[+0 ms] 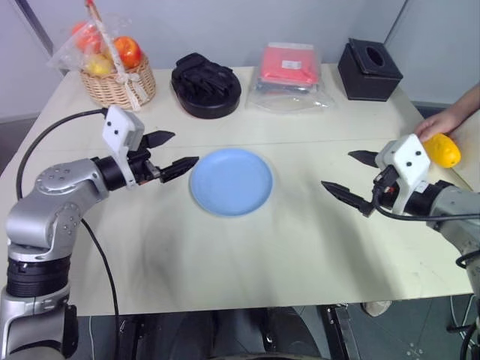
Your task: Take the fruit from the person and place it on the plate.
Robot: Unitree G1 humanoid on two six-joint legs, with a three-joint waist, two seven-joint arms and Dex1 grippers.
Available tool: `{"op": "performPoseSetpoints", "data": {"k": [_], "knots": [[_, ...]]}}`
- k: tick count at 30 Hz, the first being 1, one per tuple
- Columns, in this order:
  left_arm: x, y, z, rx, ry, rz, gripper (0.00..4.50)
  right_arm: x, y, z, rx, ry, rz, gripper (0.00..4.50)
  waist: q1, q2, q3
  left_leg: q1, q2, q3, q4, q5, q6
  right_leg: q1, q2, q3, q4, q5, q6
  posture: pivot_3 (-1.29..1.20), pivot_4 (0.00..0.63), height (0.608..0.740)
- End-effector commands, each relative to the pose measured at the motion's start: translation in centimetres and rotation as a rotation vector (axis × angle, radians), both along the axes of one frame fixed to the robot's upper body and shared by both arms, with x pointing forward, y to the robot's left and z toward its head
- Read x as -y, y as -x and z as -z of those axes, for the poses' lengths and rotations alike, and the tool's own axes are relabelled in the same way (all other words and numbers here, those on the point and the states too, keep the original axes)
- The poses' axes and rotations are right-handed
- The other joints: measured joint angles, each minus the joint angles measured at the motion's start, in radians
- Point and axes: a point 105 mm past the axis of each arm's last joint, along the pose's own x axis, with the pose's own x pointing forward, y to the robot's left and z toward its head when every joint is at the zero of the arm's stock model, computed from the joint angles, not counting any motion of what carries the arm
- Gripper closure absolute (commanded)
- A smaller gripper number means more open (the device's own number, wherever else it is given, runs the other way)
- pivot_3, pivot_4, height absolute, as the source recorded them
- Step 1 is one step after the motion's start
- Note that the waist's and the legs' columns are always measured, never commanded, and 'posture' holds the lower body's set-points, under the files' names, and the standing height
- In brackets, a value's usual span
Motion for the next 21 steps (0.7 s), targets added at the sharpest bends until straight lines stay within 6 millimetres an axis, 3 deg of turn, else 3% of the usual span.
{"op": "performPoseSetpoints", "data": {"k": [1,21], "knots": [[-0.05,0.45,-1.23,0.056,-0.004,-0.008,0.03,-0.13,0.29,-1.37,0.053,0.009,-0.01,0.0,0.0,0.0,0.0,0.0,0.0,0.0,0.0,0.0,0.0,0.0,0.0,0.0,0.0,0.0,0.0,0.0,0.15,0.74],[0.0,0.59,-1.26,0.048,0.016,-0.02,0.03,0.09,0.5,-1.26,0.049,0.008,0.001,0.0,0.0,0.0,0.0,0.0,0.0,0.0,0.0,0.0,0.0,0.0,0.0,0.0,0.0,0.0,0.0,0.0,0.15,0.74]]}}
